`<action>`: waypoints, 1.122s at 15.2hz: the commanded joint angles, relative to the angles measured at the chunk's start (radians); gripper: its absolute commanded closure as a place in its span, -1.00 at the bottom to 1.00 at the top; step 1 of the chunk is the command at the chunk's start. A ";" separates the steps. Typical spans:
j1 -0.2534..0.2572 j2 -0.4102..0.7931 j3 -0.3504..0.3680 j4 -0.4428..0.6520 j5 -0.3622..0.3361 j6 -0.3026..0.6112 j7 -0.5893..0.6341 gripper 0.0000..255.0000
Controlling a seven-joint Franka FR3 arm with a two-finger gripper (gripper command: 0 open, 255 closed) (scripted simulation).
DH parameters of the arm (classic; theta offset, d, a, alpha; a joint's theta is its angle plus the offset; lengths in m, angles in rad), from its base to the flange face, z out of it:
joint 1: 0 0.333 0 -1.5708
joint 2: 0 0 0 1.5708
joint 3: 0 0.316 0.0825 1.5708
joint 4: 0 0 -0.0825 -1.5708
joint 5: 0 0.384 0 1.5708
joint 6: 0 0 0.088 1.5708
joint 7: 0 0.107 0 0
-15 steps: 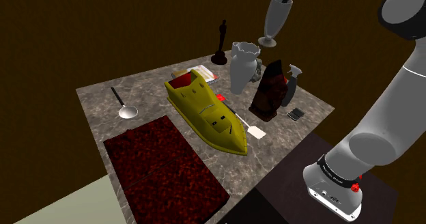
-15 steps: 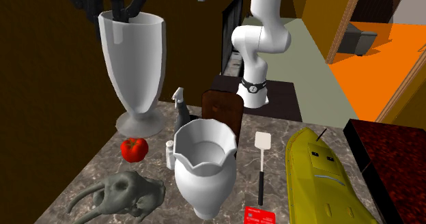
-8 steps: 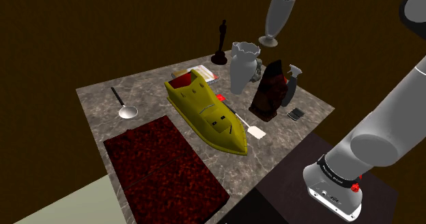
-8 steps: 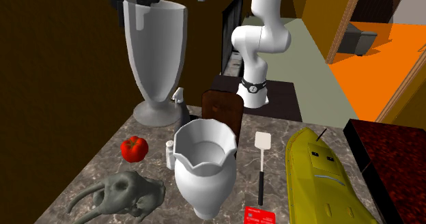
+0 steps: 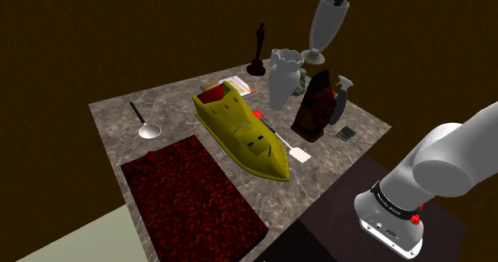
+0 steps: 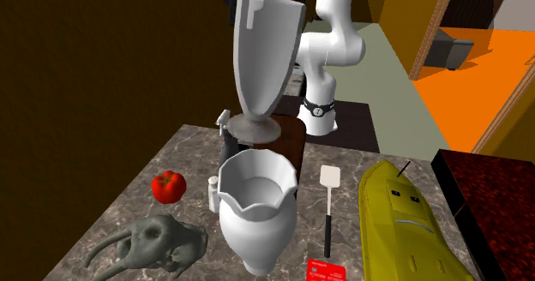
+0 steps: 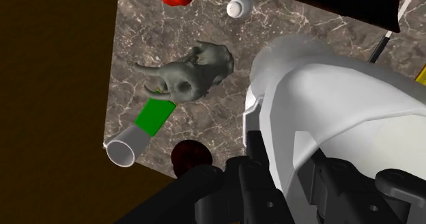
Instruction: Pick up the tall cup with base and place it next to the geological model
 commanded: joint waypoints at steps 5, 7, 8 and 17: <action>0.034 -0.168 0.097 -0.164 -0.025 -0.019 0.135 1.00; 0.045 -0.215 0.130 -0.205 -0.024 -0.032 0.177 1.00; 0.050 -0.237 0.147 -0.224 -0.022 -0.040 0.197 1.00; 0.102 -0.399 0.305 -0.336 0.029 -0.117 0.384 1.00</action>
